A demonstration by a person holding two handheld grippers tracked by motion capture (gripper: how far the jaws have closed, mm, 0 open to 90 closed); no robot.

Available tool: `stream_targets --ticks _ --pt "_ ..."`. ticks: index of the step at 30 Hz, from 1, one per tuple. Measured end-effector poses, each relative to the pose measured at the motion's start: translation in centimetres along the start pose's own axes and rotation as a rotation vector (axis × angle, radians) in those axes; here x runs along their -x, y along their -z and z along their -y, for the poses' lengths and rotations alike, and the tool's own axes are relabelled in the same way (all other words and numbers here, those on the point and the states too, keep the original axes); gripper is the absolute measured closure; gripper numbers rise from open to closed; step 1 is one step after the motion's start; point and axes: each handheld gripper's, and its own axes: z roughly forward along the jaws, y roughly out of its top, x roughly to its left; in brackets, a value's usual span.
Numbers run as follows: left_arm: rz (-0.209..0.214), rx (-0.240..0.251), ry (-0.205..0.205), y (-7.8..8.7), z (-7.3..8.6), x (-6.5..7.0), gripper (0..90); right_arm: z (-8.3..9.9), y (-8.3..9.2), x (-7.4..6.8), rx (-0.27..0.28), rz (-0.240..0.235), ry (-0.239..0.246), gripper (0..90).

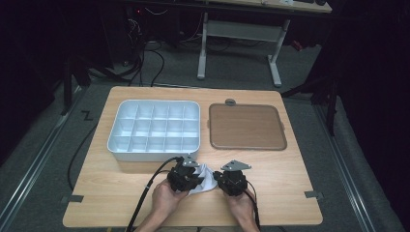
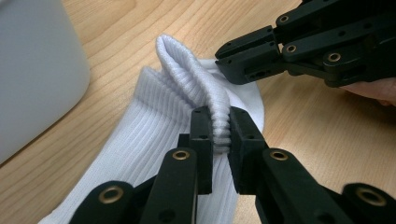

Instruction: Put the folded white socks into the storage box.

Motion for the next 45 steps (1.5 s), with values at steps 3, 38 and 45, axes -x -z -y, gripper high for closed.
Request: stream_targets --ticks 3,38,45 --pt "-0.001 0.000 -0.005 -0.2 0.1 0.0 81.1 0.0 -0.1 0.0 -0.002 0.000 0.001 85.3" --pt "0.006 0.059 -0.024 0.9 -0.2 0.4 59.3 -0.1 0.4 0.2 0.010 0.030 0.010 73.6" --pt "-0.020 0.109 0.012 3.7 -0.5 -0.7 52.8 -0.6 1.9 0.4 0.050 0.043 0.018 71.8"
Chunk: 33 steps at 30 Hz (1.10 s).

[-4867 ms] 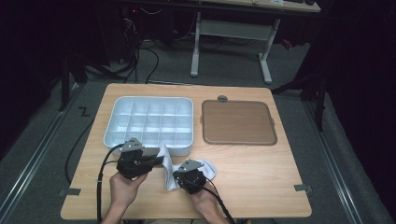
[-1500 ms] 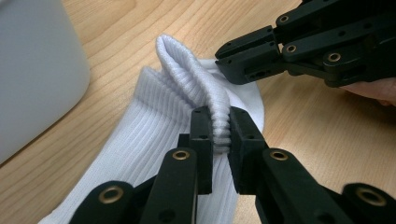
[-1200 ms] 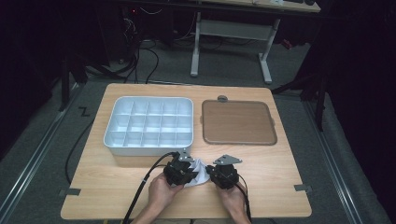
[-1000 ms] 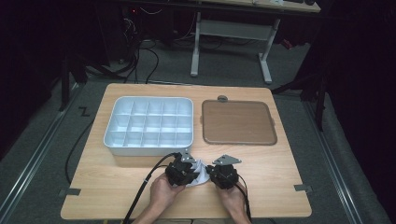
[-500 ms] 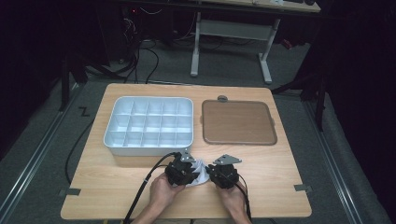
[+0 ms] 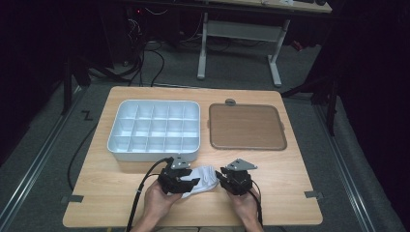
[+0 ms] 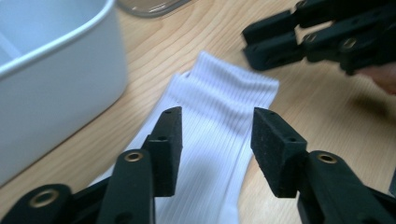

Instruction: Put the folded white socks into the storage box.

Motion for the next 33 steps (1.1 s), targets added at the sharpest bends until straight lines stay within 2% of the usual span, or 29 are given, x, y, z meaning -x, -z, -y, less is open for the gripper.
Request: stream_targets --ticks 4,8,15,23,28,30,33 --pt "-0.028 0.012 0.030 1.3 0.5 -1.2 51.6 -0.5 0.8 -0.3 0.026 -0.007 0.020 72.3" --pt "-0.049 0.025 0.030 2.3 1.1 -1.7 50.8 -1.1 1.5 -1.4 0.054 -0.036 0.055 73.8" --pt "-0.077 0.031 0.060 2.8 2.0 -3.0 50.3 -1.6 0.8 -3.6 0.012 -0.092 0.139 73.8" --pt "-0.074 0.054 0.091 2.7 1.9 -3.8 48.8 -0.7 -0.9 -3.8 -0.054 -0.110 0.135 72.6" --pt "-0.065 0.047 0.078 2.4 1.9 -3.5 47.6 -0.5 -1.6 -3.8 -0.087 -0.117 0.140 80.2" --pt "-0.061 0.051 0.073 2.3 1.9 -3.3 47.2 -0.5 -1.6 -3.7 -0.084 -0.116 0.144 84.7" --pt "-0.057 0.051 0.069 2.2 1.9 -3.2 46.8 -0.5 -1.3 -3.8 -0.062 -0.116 0.140 86.7"
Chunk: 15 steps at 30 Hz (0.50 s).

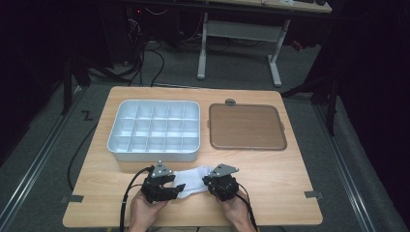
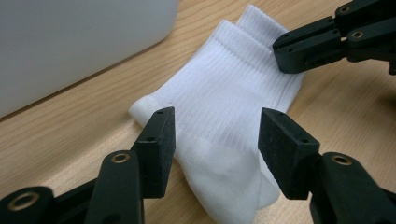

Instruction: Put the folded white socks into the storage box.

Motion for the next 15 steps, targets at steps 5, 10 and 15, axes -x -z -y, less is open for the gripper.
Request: stream_targets --ticks 5,10,15 --pt "0.004 -0.001 -0.002 -0.3 0.0 0.2 46.3 -0.3 0.8 -0.2 0.039 0.014 0.009 87.3" --pt "0.002 -0.012 -0.021 -1.0 0.2 0.6 46.2 -0.6 1.8 -0.2 0.073 0.032 0.011 87.4" --pt "-0.008 -0.016 -0.027 -1.5 0.3 0.7 46.4 -0.3 2.5 0.3 0.078 0.056 0.003 87.4"
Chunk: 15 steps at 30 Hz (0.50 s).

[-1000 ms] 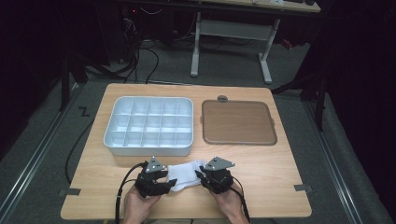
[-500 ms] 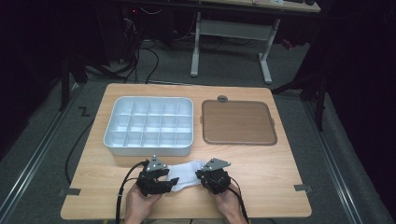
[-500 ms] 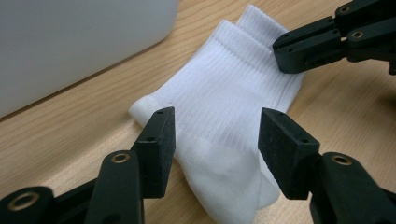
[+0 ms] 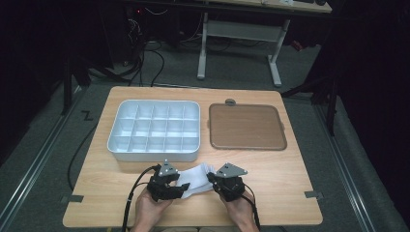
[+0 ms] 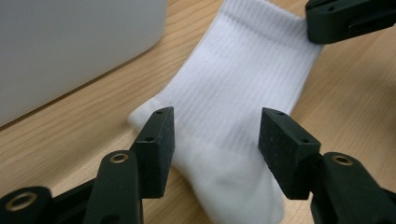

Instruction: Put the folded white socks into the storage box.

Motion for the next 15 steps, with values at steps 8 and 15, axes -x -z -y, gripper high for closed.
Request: stream_targets --ticks 8,15 --pt "-0.039 -0.042 -0.032 -1.2 1.1 -0.2 48.2 1.6 -0.5 1.4 -0.052 0.028 -0.034 87.1" --pt "-0.052 -0.036 -0.049 -1.7 1.2 -0.3 48.1 2.4 -1.2 1.6 -0.087 0.049 -0.034 86.9"
